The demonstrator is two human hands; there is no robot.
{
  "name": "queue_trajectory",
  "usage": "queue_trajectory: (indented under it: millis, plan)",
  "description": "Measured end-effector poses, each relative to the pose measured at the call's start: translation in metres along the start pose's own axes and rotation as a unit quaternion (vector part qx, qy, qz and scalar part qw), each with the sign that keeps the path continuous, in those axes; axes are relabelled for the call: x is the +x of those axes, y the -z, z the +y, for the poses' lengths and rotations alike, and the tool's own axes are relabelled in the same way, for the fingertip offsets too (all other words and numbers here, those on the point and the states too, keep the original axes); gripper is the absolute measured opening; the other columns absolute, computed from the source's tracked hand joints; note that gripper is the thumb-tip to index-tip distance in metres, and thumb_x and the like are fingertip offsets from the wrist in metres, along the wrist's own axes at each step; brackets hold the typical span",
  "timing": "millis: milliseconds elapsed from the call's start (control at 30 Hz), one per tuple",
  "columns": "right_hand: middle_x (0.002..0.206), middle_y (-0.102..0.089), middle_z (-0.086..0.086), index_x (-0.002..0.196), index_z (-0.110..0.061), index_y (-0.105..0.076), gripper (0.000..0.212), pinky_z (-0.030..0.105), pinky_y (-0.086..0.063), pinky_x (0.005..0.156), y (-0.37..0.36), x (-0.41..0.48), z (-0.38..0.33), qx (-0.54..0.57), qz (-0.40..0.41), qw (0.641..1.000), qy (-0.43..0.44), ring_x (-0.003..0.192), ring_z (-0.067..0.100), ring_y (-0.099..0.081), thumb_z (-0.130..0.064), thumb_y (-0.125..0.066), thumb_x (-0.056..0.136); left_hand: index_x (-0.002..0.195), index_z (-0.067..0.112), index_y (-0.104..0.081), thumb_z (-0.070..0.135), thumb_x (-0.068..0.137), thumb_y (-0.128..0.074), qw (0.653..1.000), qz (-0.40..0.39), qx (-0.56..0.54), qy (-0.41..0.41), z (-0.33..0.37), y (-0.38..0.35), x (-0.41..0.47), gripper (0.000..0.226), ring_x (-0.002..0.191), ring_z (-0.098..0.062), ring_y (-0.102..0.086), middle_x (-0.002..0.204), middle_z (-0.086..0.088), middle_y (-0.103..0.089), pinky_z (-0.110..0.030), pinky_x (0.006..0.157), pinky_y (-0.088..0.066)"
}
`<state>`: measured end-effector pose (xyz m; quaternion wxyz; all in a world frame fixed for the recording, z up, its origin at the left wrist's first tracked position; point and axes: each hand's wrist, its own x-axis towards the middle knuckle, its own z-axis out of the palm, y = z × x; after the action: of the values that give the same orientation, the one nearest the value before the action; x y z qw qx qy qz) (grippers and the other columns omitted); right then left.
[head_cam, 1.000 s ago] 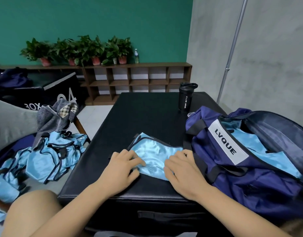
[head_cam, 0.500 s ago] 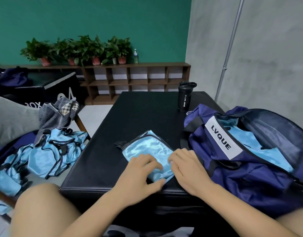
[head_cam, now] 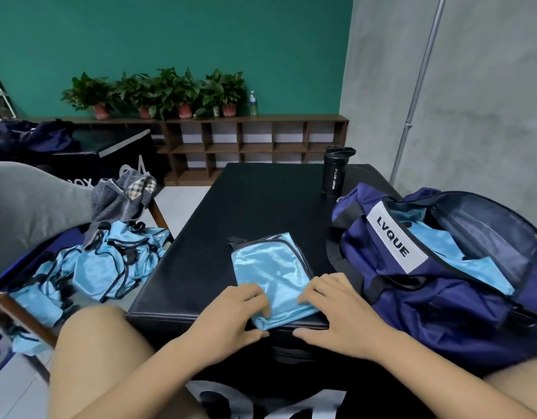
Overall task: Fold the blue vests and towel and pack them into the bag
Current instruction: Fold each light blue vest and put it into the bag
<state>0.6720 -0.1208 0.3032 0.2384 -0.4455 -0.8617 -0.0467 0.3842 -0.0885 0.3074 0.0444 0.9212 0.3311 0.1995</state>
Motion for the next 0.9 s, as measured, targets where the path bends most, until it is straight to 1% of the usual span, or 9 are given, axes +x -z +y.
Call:
queue_trajectory:
  millis: [133, 267, 367, 467, 533, 600, 667, 800, 900]
  plan:
    - [0.110, -0.052, -0.015, 0.115, -0.029, -0.067, 0.037, 0.032, -0.039, 0.096, -0.002, -0.001, -0.006, 0.005, -0.011, 1.000, 0.013, 0.100, 0.014, -0.051, -0.057, -0.071, 0.091, 0.098, 0.034, -0.053, 0.021, 0.088, -0.071, 0.996, 0.020, -0.076, 0.038, 0.000, 0.008, -0.016, 0.024, 0.102, -0.008, -0.057, 0.107, 0.017, -0.054, -0.038, 0.091, -0.052]
    - [0.123, -0.055, -0.025, 0.119, -0.036, -0.063, 0.033, 0.028, -0.036, 0.108, -0.004, 0.008, -0.005, 0.071, -0.014, 0.997, -0.034, 0.117, 0.002, -0.051, -0.050, -0.073, 0.090, 0.101, 0.035, -0.058, 0.023, 0.098, -0.073, 0.976, 0.057, -0.182, 0.106, -0.002, 0.015, -0.021, 0.020, 0.120, -0.006, -0.066, 0.114, 0.017, -0.069, -0.038, 0.099, -0.053]
    - [0.120, -0.062, -0.029, 0.118, -0.042, -0.064, 0.028, 0.025, -0.040, 0.106, -0.007, 0.015, 0.000, 0.105, -0.012, 0.990, -0.094, 0.118, 0.001, -0.053, -0.049, -0.069, 0.092, 0.098, 0.034, -0.057, 0.032, 0.103, -0.069, 0.967, 0.077, -0.199, 0.138, -0.004, 0.021, -0.017, 0.013, 0.090, -0.009, -0.066, 0.099, 0.013, -0.069, -0.040, 0.085, -0.054]
    - [0.098, -0.067, -0.019, 0.103, -0.042, -0.063, 0.007, 0.026, -0.046, 0.089, -0.006, 0.019, 0.001, 0.145, -0.001, 0.980, -0.138, 0.102, 0.005, -0.057, -0.047, -0.067, 0.099, 0.099, 0.027, -0.055, 0.038, 0.105, -0.066, 0.954, 0.107, -0.219, 0.173, -0.007, 0.024, -0.011, 0.017, 0.067, -0.017, -0.051, 0.081, -0.001, -0.060, -0.040, 0.071, -0.046]
    - [0.080, -0.063, -0.006, 0.095, -0.033, -0.062, 0.014, 0.033, -0.047, 0.077, -0.002, 0.024, -0.002, 0.184, 0.019, 0.970, -0.159, 0.080, 0.010, -0.055, -0.045, -0.065, 0.102, 0.101, 0.023, -0.055, 0.039, 0.105, -0.065, 0.938, 0.130, -0.251, 0.200, -0.006, 0.024, -0.007, 0.019, 0.064, -0.015, -0.043, 0.077, -0.008, -0.056, -0.037, 0.065, -0.039]
    - [0.070, -0.053, 0.002, 0.092, -0.020, -0.059, 0.026, 0.039, -0.044, 0.069, -0.001, 0.030, -0.005, 0.222, 0.041, 0.958, -0.179, 0.067, 0.018, -0.047, -0.043, -0.065, 0.104, 0.101, 0.022, -0.057, 0.037, 0.105, -0.065, 0.922, 0.155, -0.274, 0.227, -0.004, 0.023, -0.001, 0.017, 0.065, -0.012, -0.042, 0.076, -0.005, -0.056, -0.034, 0.065, -0.037]
    - [0.066, -0.043, 0.000, 0.084, -0.019, -0.052, 0.032, 0.037, -0.036, 0.062, -0.003, 0.038, -0.007, 0.234, 0.064, 0.950, -0.198, 0.063, 0.014, -0.036, -0.040, -0.066, 0.104, 0.102, 0.025, -0.061, 0.037, 0.103, -0.067, 0.905, 0.183, -0.285, 0.256, -0.001, 0.021, 0.007, 0.013, 0.065, -0.008, -0.045, 0.079, 0.009, -0.062, -0.029, 0.066, -0.040]
    - [0.063, -0.041, -0.007, 0.076, -0.031, -0.045, 0.035, 0.034, -0.033, 0.060, -0.010, 0.057, -0.005, 0.224, 0.092, 0.940, -0.239, 0.061, 0.010, -0.033, -0.040, -0.065, 0.103, 0.113, 0.035, -0.066, 0.045, 0.095, -0.075, 0.860, 0.191, -0.340, 0.331, -0.004, 0.019, 0.016, 0.022, 0.082, -0.011, -0.066, 0.097, 0.007, -0.074, -0.031, 0.080, -0.054]
    - [0.063, -0.050, -0.005, 0.075, -0.041, -0.046, 0.033, 0.041, -0.043, 0.063, -0.015, 0.072, -0.004, 0.213, 0.095, 0.933, -0.272, 0.060, 0.012, -0.039, -0.043, -0.062, 0.103, 0.103, 0.031, -0.069, 0.039, 0.095, -0.073, 0.870, 0.169, -0.309, 0.346, -0.011, 0.016, 0.020, 0.012, 0.089, -0.013, -0.068, 0.097, 0.010, -0.075, -0.033, 0.081, -0.054]
